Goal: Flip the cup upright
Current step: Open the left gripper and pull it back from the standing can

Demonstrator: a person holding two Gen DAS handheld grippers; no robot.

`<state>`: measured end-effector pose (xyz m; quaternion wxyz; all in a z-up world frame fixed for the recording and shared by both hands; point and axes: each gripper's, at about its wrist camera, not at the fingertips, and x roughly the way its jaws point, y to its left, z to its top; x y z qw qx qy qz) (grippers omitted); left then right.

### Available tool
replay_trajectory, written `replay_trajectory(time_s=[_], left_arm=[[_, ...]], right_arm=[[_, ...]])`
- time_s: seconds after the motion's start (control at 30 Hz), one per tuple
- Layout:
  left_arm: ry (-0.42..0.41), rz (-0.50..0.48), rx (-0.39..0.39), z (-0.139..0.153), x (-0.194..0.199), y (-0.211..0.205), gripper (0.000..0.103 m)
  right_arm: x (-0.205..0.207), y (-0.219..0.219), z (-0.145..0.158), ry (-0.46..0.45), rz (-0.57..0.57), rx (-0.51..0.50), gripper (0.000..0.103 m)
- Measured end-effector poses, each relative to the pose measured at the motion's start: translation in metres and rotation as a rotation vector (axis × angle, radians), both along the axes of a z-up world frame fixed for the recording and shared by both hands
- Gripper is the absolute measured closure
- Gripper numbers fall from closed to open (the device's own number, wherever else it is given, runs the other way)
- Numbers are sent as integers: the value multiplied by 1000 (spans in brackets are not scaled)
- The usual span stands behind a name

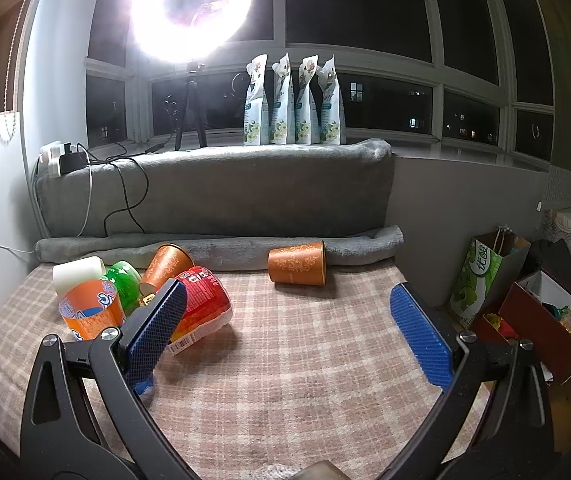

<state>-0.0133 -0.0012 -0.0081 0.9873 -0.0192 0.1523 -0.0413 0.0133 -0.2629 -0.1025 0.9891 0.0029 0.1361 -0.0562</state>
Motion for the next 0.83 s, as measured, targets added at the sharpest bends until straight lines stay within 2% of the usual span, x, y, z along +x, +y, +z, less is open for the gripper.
replay_trajectory(time_s=[0.83], left_arm=[[39, -14, -26, -6, 5, 0, 20]], right_arm=[[2, 5, -6, 9, 9, -6, 0]])
